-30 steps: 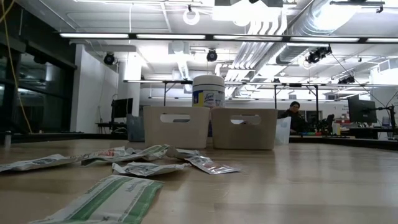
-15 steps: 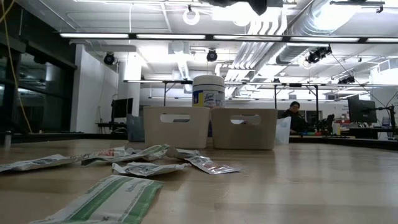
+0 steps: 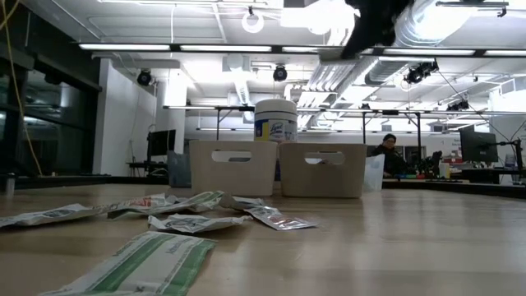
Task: Pick & Place First Aid Supplies
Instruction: Put the band aid into the transparent bin, then put the wipe into the gray bin
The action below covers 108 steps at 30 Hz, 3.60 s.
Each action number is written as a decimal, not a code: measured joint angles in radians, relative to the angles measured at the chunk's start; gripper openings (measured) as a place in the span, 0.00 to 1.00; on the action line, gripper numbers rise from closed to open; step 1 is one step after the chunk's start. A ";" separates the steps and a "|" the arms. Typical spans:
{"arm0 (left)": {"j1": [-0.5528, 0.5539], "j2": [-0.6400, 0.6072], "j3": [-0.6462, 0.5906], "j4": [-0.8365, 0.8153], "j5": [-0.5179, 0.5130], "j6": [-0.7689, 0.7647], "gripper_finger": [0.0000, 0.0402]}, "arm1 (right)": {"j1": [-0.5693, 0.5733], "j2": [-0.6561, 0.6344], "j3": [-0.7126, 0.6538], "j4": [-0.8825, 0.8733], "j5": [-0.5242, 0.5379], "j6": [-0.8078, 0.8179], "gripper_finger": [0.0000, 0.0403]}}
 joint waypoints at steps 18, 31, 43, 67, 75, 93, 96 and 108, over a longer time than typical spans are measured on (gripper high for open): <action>0.000 -0.348 -0.375 0.169 0.094 -0.015 0.39 | -0.515 0.146 0.000 -0.061 -0.479 -0.292 0.00; 0.000 -0.606 -0.709 0.554 0.391 0.065 0.39 | -0.649 0.450 0.000 0.049 -0.556 -0.414 0.00; 0.000 -0.630 -0.805 0.564 0.450 -0.028 0.39 | -0.691 0.571 0.000 0.121 -0.542 -0.370 0.00; 0.000 -0.630 -0.808 0.554 0.507 -0.004 0.39 | -0.690 0.474 0.000 0.135 -0.393 -0.193 0.38; 0.000 -0.630 -0.808 0.554 0.524 0.006 0.39 | -0.690 0.342 0.000 0.135 -0.210 -0.142 0.37; 0.000 -0.516 -0.808 0.543 0.687 0.041 0.39 | -0.512 0.085 0.000 0.135 -0.503 0.000 0.38; 0.000 -0.458 -0.808 0.533 0.755 0.039 0.39 | -0.443 0.064 0.000 0.135 -0.495 0.006 0.38; -0.080 -0.270 -0.808 0.547 1.012 -0.178 0.39 | -0.175 0.048 0.000 0.126 -0.447 0.028 0.38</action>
